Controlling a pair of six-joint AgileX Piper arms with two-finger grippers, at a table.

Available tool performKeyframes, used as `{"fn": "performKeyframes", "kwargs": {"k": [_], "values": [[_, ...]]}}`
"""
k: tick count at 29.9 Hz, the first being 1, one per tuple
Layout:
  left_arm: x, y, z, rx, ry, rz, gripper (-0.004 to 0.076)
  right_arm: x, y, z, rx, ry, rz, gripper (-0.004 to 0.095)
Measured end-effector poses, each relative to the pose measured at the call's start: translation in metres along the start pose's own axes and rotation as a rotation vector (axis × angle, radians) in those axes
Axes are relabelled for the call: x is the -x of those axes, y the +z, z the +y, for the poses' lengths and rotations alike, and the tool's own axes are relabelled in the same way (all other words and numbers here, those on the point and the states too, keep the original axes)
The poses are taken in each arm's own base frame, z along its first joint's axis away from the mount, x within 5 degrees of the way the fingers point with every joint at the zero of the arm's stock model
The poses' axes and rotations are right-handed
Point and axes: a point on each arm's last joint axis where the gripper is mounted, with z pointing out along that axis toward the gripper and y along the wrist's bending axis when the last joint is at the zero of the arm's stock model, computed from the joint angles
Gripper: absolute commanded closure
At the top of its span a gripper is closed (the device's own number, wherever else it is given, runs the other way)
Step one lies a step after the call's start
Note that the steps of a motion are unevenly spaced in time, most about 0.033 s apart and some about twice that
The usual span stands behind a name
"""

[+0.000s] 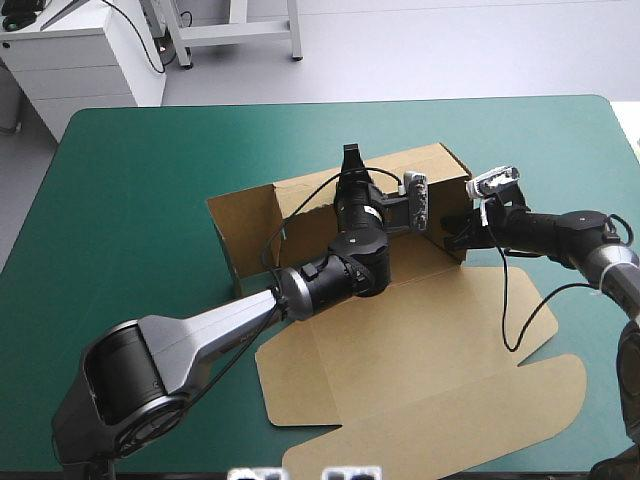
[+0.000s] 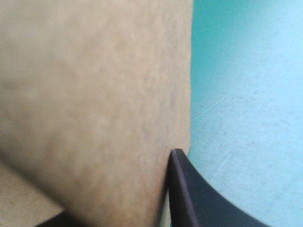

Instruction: Fold the box

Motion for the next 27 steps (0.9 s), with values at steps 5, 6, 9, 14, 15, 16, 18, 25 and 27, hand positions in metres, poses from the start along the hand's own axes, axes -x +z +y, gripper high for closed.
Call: {"fn": "performKeyframes", "kwargs": {"k": [5, 6, 9, 14, 15, 16, 18, 25, 27], "values": [[0.003, -0.002, -0.002, -0.001, 0.004, -0.011, 0.0732, 0.001, 0.0, -0.002, -0.019, 0.003, -0.003, 0.0908], [0.003, -0.003, -0.002, -0.001, 0.005, -0.012, 0.0732, 0.001, 0.0, -0.002, -0.019, 0.006, -0.003, 0.0908], [0.003, -0.003, -0.002, -0.001, 0.004, -0.014, 0.0731, 0.001, 0.0, -0.002, -0.02, 0.019, -0.002, 0.0907], [0.004, -0.003, -0.002, 0.0, 0.002, -0.019, 0.0683, 0.0, 0.0, -0.002, -0.024, 0.052, 0.01, 0.0907], [0.004, -0.003, -0.002, 0.0, 0.002, -0.023, 0.0659, 0.0, 0.0, -0.003, -0.027, 0.064, 0.012, 0.0906], [0.005, -0.003, -0.002, 0.0, 0.002, -0.031, 0.0624, 0.0, 0.0, -0.003, -0.03, 0.075, 0.014, 0.0906], [0.006, -0.003, -0.002, -0.001, 0.001, -0.048, 0.0542, 0.0, 0.0, -0.003, -0.036, 0.101, 0.02, 0.0906], [0.01, -0.003, -0.007, -0.042, -0.029, -0.086, 0.0335, 0.005, 0.005, 0.006, -0.09, 0.114, 0.046, 0.0906], [0.012, -0.005, -0.009, -0.047, -0.027, -0.087, 0.0335, 0.007, 0.007, 0.01, -0.113, 0.115, 0.048, 0.0905]]}}
